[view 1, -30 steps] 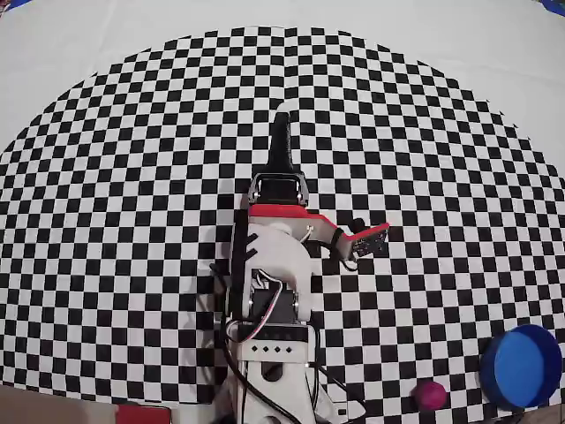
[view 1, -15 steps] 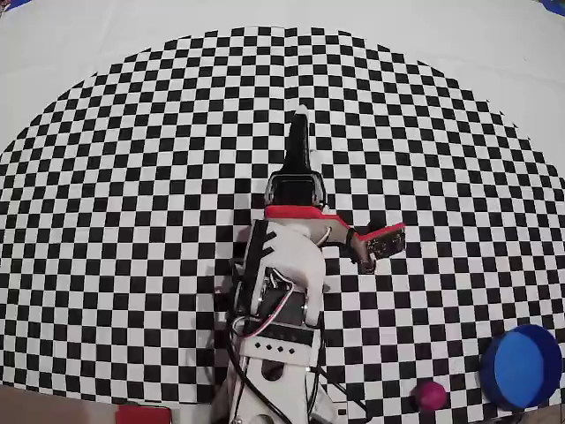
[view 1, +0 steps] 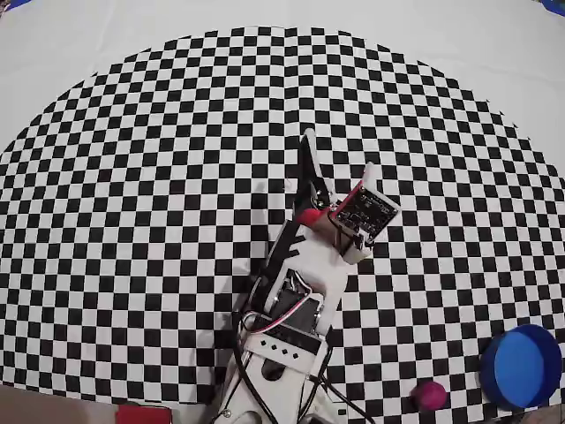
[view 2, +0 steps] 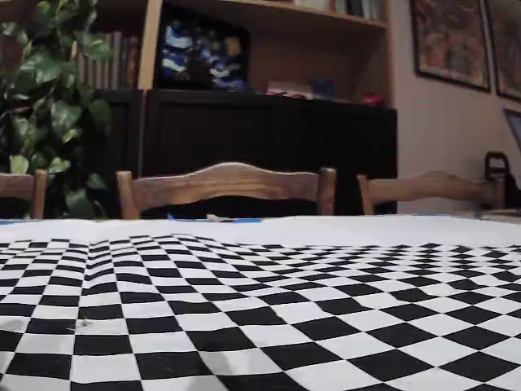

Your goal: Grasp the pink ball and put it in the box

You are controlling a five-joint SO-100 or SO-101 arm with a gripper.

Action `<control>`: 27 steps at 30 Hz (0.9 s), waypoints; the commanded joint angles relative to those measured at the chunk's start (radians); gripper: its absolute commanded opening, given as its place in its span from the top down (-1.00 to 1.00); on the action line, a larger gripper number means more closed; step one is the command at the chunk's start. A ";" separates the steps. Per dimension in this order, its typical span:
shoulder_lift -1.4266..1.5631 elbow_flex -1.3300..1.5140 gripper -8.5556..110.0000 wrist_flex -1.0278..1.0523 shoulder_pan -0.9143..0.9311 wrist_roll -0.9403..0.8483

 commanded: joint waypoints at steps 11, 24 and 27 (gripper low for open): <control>0.003 0.008 0.31 -0.075 0.342 -0.230; 0.005 0.008 0.30 -0.112 0.663 -0.276; 0.009 0.008 0.30 -0.118 0.726 -0.276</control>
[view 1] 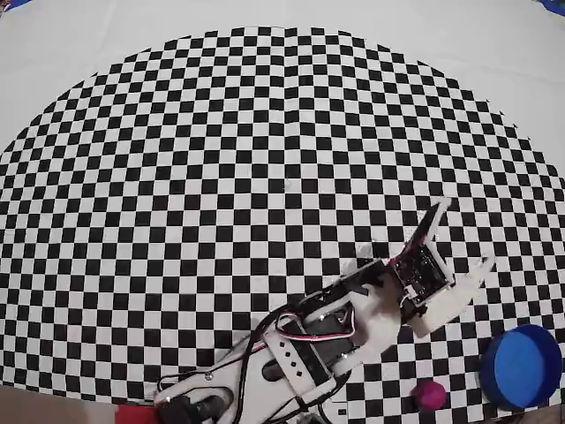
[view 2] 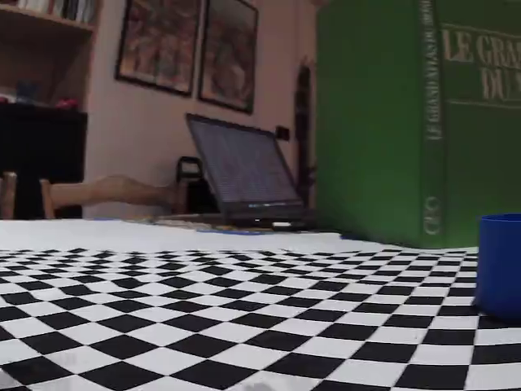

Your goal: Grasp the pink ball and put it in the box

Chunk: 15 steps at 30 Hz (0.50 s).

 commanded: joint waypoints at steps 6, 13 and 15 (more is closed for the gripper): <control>0.009 0.008 0.30 -0.043 0.149 -0.008; -0.005 0.008 0.31 -0.044 0.253 -0.008; -0.005 0.008 0.31 -0.044 0.282 -0.008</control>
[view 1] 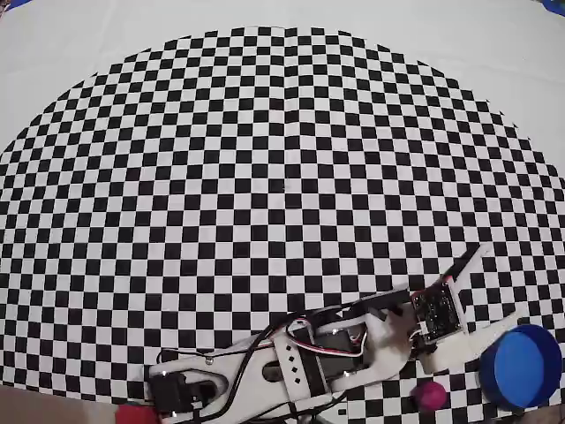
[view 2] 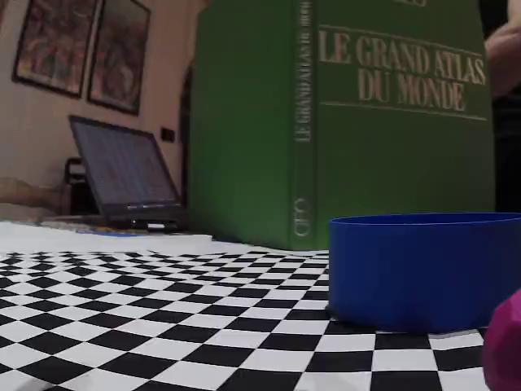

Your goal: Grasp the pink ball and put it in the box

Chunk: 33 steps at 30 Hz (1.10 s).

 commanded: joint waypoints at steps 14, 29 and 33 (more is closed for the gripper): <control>-0.015 0.008 0.31 0.006 0.255 -0.005; -0.015 0.008 0.31 0.006 0.353 -0.006; -0.015 0.008 0.31 0.006 0.365 -0.006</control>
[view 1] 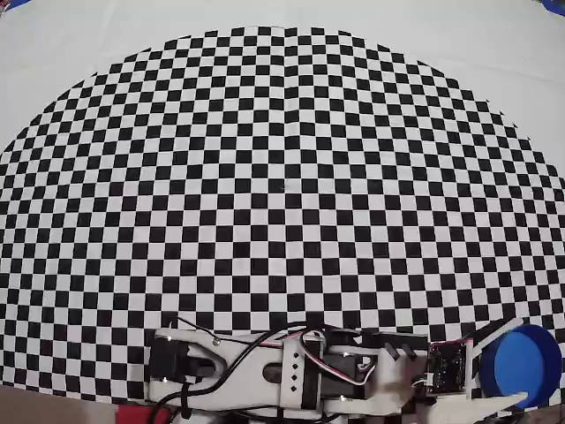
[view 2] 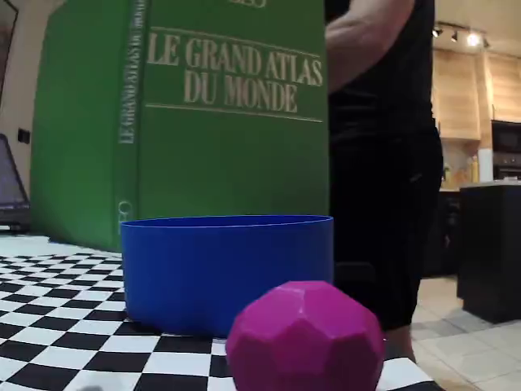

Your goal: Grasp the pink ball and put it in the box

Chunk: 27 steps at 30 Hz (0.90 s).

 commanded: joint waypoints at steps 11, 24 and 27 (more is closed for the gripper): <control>-0.066 0.008 0.31 0.025 0.046 0.002; -0.192 0.008 0.31 0.058 0.061 0.005; -0.229 0.008 0.31 0.058 0.063 0.005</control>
